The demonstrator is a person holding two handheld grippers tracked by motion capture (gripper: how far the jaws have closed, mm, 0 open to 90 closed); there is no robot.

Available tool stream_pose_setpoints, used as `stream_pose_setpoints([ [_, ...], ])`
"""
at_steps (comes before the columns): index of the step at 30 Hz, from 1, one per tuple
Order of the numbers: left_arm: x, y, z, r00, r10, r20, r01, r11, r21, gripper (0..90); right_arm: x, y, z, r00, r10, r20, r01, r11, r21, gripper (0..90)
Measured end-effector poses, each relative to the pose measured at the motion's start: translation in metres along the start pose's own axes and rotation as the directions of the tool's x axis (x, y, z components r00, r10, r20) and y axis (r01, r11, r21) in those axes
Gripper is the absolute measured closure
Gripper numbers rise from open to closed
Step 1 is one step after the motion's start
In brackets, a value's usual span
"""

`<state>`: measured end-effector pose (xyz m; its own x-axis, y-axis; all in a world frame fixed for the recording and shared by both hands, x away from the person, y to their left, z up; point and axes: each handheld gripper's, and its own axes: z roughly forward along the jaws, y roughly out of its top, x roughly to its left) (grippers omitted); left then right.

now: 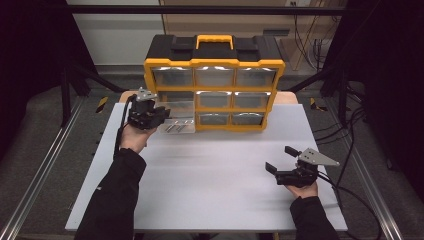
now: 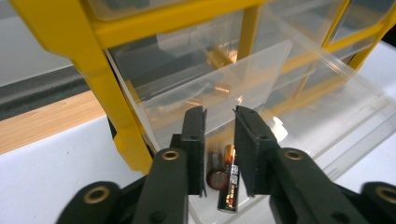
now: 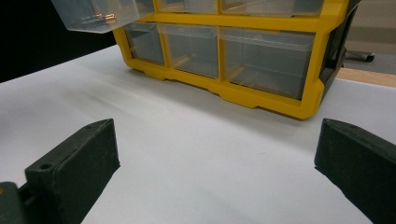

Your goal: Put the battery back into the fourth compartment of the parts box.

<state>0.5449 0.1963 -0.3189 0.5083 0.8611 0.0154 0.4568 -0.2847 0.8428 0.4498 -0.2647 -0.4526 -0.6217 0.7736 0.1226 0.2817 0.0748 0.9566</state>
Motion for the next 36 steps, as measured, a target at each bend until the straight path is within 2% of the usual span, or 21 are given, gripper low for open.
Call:
stream_pose_setpoints([
  [3, 0.000, -0.003, -0.011, 0.9999, -0.003, 0.010, 0.003, 0.9980, -0.062, 64.9, 0.000, 0.000, 0.000, 1.0000, 0.001, -0.001, -0.001, 1.000, -0.001, 0.2],
  [5, 0.000, -0.007, -0.018, 0.9998, -0.010, 0.020, 0.012, 0.9947, -0.102, 57.1, 0.000, 0.000, 0.000, 1.0000, 0.001, -0.001, -0.001, 1.000, 0.000, 0.1],
  [9, 0.001, -0.020, -0.033, 0.9993, -0.008, 0.036, 0.014, 0.9836, -0.180, 39.9, 0.000, 0.000, -0.001, 1.0000, -0.001, 0.000, 0.001, 1.000, -0.004, 0.1],
  [12, 0.005, -0.033, -0.042, 0.9974, -0.019, 0.069, 0.034, 0.9750, -0.220, 30.0, 0.000, 0.000, 0.000, 1.0000, 0.001, 0.000, -0.001, 1.000, -0.003, 0.1],
  [15, 0.009, -0.049, -0.048, 0.9966, -0.011, 0.081, 0.029, 0.9735, -0.227, 20.3, 0.000, 0.000, 0.000, 1.0000, 0.001, 0.000, -0.001, 1.000, -0.003, 0.2],
  [17, 0.012, -0.061, -0.051, 0.9952, -0.012, 0.097, 0.034, 0.9720, -0.233, 17.0, 0.000, 0.000, 0.000, 1.0000, 0.000, 0.001, 0.000, 1.000, -0.001, 0.1],
  [20, 0.013, -0.077, -0.053, 0.9909, -0.021, 0.133, 0.050, 0.9737, -0.222, 10.2, 0.000, 0.000, 0.000, 1.0000, 0.001, 0.000, -0.001, 1.000, -0.001, 0.1],
  [22, 0.012, -0.088, -0.053, 0.9904, -0.020, 0.136, 0.050, 0.9750, -0.217, 6.9, 0.000, 0.000, 0.000, 1.0000, 0.004, -0.002, -0.004, 1.000, 0.001, 0.1],
  [25, 0.010, -0.105, -0.054, 0.9920, -0.015, 0.126, 0.042, 0.9764, -0.212, 4.2, 0.000, 0.000, 0.000, 1.0000, -0.001, -0.003, 0.001, 1.000, -0.002, 0.1],
  [31, 0.014, -0.139, -0.051, 0.9874, -0.031, 0.155, 0.064, 0.9757, -0.210, 4.0, 0.000, -0.001, 0.001, 1.0000, -0.003, -0.004, 0.003, 1.000, 0.004, 0.1],
  [33, 0.015, -0.148, -0.049, 0.9881, -0.020, 0.153, 0.050, 0.9800, -0.193, 3.6, 0.001, -0.001, 0.001, 1.0000, -0.001, -0.005, 0.001, 1.000, 0.004, 0.1],
  [36, 0.016, -0.159, -0.048, 0.9899, -0.014, 0.141, 0.042, 0.9802, -0.193, 3.2, 0.000, -0.001, 0.001, 1.0000, 0.001, -0.005, -0.001, 1.000, 0.003, 0.1],
])
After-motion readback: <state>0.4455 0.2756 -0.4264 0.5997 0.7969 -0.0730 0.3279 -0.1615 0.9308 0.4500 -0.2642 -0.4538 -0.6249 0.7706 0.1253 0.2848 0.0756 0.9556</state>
